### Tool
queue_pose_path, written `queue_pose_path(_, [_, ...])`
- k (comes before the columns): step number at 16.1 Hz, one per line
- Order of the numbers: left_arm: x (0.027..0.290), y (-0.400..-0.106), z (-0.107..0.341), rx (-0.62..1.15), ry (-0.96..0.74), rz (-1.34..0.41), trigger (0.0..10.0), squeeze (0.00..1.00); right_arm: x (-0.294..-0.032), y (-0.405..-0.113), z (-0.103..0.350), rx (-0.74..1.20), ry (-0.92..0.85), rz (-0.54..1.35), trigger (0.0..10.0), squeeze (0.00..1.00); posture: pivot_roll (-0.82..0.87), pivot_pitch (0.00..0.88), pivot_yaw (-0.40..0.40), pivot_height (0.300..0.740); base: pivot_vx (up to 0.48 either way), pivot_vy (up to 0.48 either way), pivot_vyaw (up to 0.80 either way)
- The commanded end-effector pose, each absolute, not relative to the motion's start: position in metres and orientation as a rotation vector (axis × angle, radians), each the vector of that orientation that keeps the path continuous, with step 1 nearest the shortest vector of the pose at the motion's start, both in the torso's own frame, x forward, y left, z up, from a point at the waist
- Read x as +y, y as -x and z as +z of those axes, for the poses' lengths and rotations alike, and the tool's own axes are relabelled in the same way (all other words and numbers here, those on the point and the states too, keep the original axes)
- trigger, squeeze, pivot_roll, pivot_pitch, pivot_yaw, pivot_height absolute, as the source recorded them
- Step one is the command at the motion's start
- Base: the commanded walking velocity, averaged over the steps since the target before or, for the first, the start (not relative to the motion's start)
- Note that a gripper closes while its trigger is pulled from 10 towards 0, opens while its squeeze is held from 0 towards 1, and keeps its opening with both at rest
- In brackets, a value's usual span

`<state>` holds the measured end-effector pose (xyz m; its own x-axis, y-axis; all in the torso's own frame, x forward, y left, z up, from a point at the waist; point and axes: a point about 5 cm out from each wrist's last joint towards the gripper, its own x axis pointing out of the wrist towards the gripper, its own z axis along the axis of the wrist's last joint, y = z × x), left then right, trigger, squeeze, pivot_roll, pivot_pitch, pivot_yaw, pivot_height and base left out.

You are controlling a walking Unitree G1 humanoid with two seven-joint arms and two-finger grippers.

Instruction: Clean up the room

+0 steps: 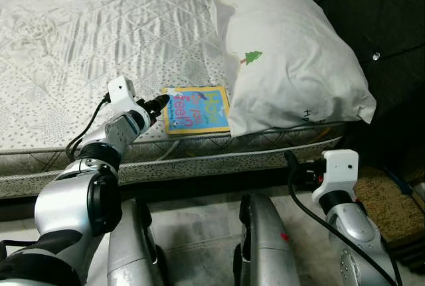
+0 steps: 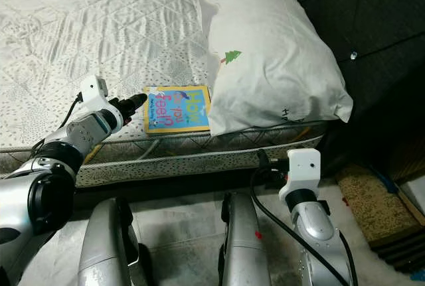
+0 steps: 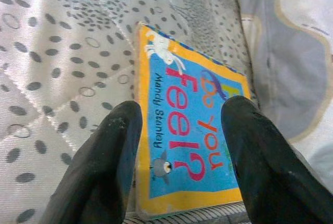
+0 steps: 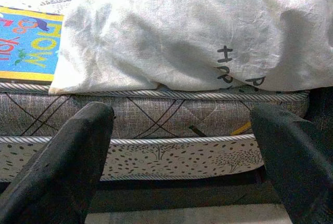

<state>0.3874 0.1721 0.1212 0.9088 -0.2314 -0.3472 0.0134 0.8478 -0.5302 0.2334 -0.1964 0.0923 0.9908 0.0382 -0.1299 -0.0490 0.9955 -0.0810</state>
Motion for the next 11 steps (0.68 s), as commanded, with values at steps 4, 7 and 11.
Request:
queue_pose_path(4, [0.153,-0.385,0.112,0.418,0.327,-0.182,10.0,1.0,-0.197,-0.235,0.09,0.13,0.091,0.044,10.0,0.0,-0.19,0.103,-0.059,0.541,0.0,0.0,0.0])
queue_pose_path(7, [0.148,-0.384,0.11,0.328,0.284,-0.132,10.0,1.0,-0.192,-0.242,0.09,0.117,0.08,0.06,10.0,0.0,-0.17,0.102,-0.057,0.541,0.0,0.0,0.0])
queue_pose_path(11, [0.159,-0.354,0.096,0.11,0.141,0.023,10.0,1.0,-0.176,-0.257,0.09,0.089,0.02,0.084,10.0,0.0,-0.09,0.087,-0.045,0.541,0.0,0.0,0.0])
